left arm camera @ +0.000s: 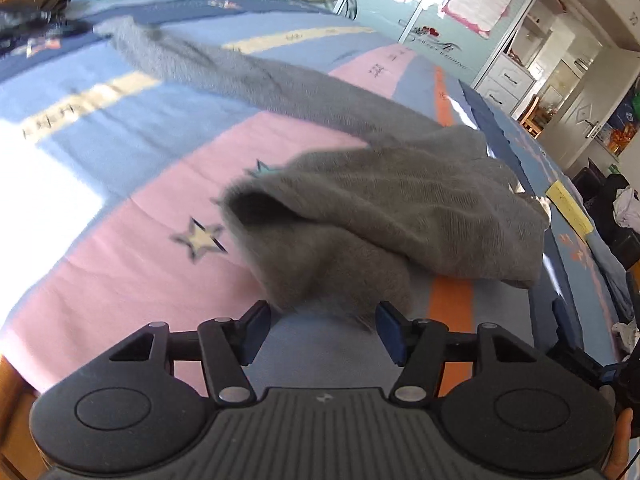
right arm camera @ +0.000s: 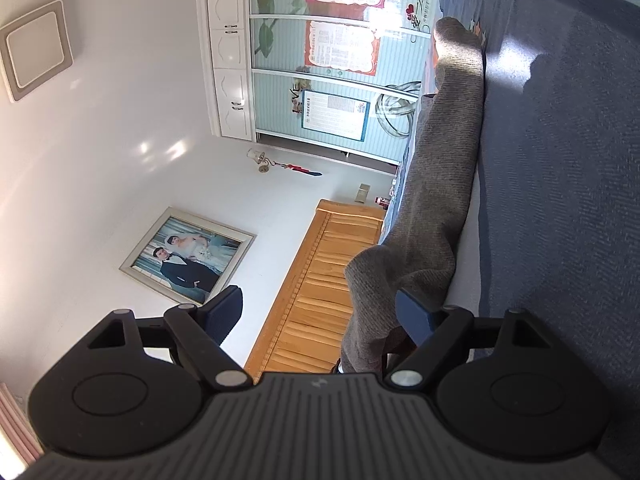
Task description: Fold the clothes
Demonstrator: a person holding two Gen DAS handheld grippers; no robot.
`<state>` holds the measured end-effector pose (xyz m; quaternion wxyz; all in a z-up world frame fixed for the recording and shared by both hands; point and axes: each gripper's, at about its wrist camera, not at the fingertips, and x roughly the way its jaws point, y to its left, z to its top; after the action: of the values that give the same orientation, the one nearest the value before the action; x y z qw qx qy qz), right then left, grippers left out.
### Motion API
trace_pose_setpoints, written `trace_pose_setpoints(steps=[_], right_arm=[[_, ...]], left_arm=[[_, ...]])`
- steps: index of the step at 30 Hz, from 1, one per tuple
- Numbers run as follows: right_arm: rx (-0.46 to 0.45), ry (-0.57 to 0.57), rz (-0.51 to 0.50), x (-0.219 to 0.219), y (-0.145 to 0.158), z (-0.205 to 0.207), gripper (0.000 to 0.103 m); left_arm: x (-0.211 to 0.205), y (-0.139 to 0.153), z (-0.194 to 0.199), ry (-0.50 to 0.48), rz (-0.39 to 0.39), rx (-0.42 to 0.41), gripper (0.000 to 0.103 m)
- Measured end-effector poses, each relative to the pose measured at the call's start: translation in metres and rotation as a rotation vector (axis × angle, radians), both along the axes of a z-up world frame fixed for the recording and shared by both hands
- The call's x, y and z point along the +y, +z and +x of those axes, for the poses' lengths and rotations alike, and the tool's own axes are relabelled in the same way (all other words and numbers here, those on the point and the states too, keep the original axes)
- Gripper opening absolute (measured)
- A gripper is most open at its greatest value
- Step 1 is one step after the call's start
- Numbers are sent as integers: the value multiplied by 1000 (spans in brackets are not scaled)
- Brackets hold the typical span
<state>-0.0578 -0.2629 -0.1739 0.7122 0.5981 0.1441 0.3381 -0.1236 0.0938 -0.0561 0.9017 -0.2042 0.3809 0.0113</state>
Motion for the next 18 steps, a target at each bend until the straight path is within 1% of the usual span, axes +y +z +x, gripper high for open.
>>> trace_pose_setpoints(steps=[1,3,5,7,8,9,11,13,15,16,18], right_arm=[[1,1,5,0,0,0,84],[1,3,12,-1,-1,1,84],[2,5,20,-1,-2,2,84],[1,7,21,-1,-2,2,84],[1,8,21,-1,-2,2,84],[0,9,21,-1,-2,2,84],[-1,13,19,-1,-2,3,84],[-1,17,18,-1,-2,4,84],[0,19,18,-1,-1,5,84],[0,20,19,-1,-1,5,83],[1,21,19,-1,-1,5,84]], left_arm=[[-7,-1,3,2,30,-20,74],[-16,-5,14,23,65,-41,76],[-23,-8,25,49,94,-62,75],[-28,-5,34,16,185,-68,60],[-31,-3,39,-6,237,-69,45],[-35,0,43,-34,308,-74,41],[-42,10,44,-81,503,-120,34],[-48,22,42,-116,775,-195,34],[-48,28,39,-154,1008,-231,34],[-46,28,38,-185,1114,-230,34],[-41,15,32,-285,1319,-177,38]])
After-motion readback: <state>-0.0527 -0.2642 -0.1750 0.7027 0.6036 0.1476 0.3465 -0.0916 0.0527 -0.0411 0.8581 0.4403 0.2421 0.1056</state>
